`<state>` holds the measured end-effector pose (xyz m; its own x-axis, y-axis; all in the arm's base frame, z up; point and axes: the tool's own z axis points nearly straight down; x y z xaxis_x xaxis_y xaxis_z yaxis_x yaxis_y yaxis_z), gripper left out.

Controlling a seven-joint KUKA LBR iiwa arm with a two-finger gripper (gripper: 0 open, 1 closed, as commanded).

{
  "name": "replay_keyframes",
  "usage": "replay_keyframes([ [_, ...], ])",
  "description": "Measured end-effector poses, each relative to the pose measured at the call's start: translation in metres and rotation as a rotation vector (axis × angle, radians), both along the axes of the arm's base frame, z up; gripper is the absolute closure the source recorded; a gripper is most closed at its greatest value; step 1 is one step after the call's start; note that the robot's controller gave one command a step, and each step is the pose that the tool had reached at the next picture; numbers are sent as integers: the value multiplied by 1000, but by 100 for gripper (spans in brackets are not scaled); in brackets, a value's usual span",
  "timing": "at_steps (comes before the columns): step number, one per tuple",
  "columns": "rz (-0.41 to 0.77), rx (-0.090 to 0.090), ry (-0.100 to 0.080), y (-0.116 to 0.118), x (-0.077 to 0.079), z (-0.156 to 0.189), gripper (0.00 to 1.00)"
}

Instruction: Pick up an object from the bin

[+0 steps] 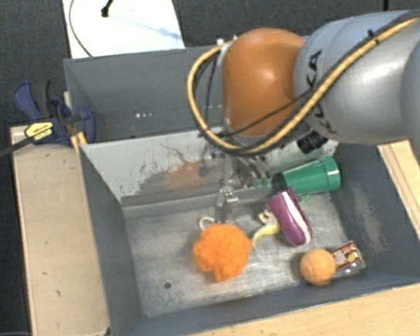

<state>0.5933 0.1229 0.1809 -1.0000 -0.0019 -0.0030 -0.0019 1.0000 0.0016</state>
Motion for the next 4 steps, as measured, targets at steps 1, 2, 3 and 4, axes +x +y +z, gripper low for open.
replay_keyframes([
  [1,248,-1,-8,5,-25,-48,0],
  [2,335,0,-4,0,-52,-62,0],
  [3,415,-2,-3,12,-39,-61,0],
  [4,704,0,-16,36,-63,-104,0],
])
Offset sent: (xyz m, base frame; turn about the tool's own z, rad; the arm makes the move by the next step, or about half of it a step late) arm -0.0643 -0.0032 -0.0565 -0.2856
